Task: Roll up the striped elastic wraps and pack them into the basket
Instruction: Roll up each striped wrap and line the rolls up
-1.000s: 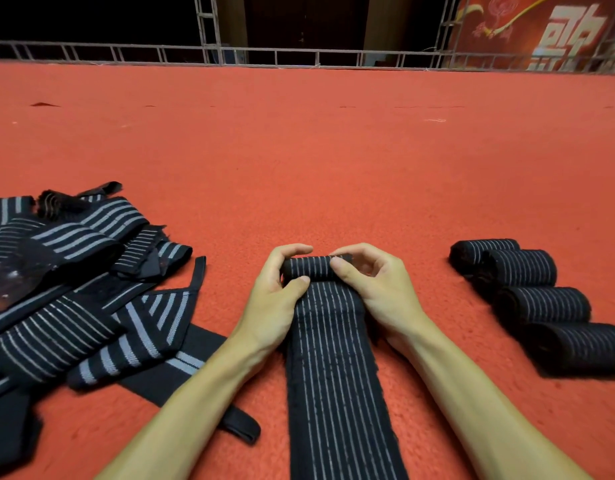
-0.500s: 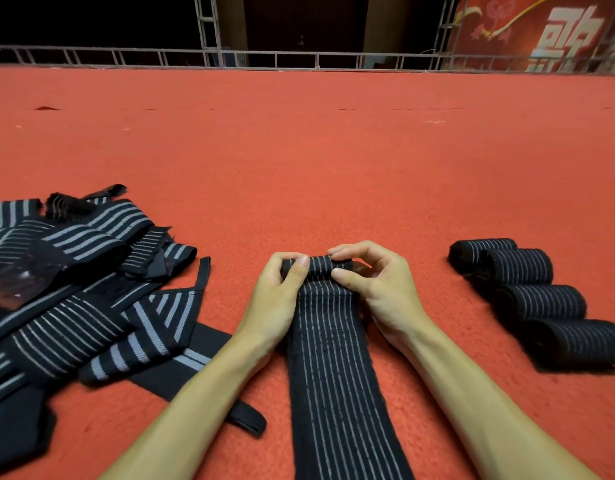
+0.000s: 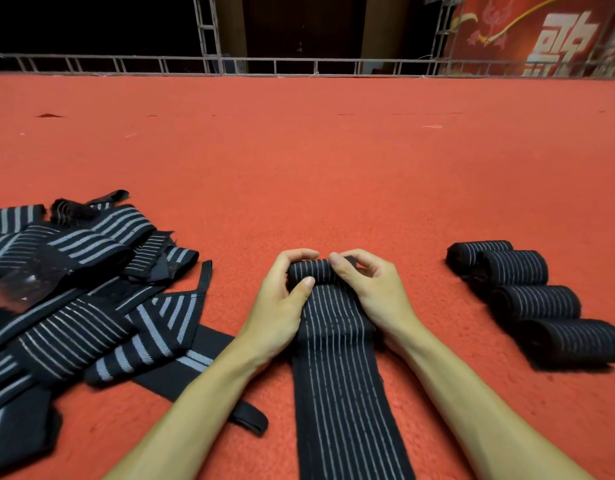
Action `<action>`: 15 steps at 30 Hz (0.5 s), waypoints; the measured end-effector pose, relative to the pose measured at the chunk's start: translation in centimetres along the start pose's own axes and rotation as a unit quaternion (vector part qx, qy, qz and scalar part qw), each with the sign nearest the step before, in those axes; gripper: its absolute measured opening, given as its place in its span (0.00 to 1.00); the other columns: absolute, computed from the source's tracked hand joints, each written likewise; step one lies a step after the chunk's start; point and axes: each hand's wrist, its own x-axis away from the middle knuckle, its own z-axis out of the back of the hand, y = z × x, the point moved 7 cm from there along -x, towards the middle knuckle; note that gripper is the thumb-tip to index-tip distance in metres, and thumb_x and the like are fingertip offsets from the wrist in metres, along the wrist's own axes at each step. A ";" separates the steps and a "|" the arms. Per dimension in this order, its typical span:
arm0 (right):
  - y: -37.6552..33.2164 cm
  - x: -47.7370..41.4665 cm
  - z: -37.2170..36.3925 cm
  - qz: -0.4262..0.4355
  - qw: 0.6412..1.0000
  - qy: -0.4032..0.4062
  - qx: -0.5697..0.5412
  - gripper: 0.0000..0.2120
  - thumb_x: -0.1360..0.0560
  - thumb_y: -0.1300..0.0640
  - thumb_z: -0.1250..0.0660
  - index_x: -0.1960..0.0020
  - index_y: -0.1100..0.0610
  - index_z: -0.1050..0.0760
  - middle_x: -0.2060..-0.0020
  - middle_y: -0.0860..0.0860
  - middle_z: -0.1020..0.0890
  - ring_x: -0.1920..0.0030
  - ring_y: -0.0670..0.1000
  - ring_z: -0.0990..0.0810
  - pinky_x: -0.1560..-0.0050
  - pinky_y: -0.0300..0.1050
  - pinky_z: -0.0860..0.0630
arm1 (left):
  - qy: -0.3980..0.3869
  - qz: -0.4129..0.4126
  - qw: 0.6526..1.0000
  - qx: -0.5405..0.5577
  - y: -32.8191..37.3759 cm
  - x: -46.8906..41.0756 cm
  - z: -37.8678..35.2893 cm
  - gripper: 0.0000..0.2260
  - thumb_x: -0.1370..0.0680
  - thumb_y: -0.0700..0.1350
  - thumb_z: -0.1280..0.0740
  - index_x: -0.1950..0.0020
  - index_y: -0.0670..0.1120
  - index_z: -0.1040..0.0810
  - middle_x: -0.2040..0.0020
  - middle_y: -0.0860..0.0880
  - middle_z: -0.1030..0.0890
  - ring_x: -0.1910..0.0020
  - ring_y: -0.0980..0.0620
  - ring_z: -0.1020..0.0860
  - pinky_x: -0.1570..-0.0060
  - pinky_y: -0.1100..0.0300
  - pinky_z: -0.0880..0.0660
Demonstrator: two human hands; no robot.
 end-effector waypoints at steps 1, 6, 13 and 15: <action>-0.1 0.0 0.0 0.002 1.000 -0.004 -0.012 0.07 0.26 0.55 0.31 0.56 0.59 0.20 0.63 0.48 0.18 0.61 0.44 0.21 0.58 0.38 0.25 | 0.003 -0.003 1.000 -0.008 0.0 0.0 0.1 0.14 0.20 0.33 0.39 0.43 0.51 0.26 0.50 0.50 0.21 0.55 0.58 0.21 0.56 0.64 0.24; 0.1 0.2 0.0 0.003 0.998 -0.028 -0.057 0.03 0.27 0.60 0.29 0.54 0.59 0.20 0.61 0.49 0.18 0.59 0.44 0.21 0.58 0.37 0.25 | 0.010 0.036 0.999 0.037 -0.5 0.0 0.1 0.15 0.22 0.31 0.38 0.43 0.50 0.26 0.51 0.48 0.22 0.59 0.59 0.21 0.60 0.65 0.24; -0.2 0.5 -0.3 0.042 0.995 -0.057 -0.066 0.07 0.30 0.64 0.28 0.55 0.54 0.21 0.60 0.47 0.18 0.57 0.48 0.21 0.54 0.44 0.24 | 0.006 0.112 0.987 0.117 -1.5 0.1 -0.8 0.10 0.20 0.46 0.39 0.39 0.52 0.32 0.47 0.49 0.22 0.51 0.56 0.21 0.50 0.60 0.25; -0.3 0.5 -0.4 0.050 0.994 -0.063 -0.075 0.10 0.29 0.69 0.29 0.56 0.55 0.22 0.61 0.47 0.19 0.59 0.46 0.21 0.55 0.42 0.24 | 0.018 0.110 0.990 0.086 -1.5 0.0 -0.6 0.08 0.19 0.49 0.41 0.41 0.51 0.32 0.47 0.49 0.23 0.51 0.57 0.22 0.48 0.59 0.25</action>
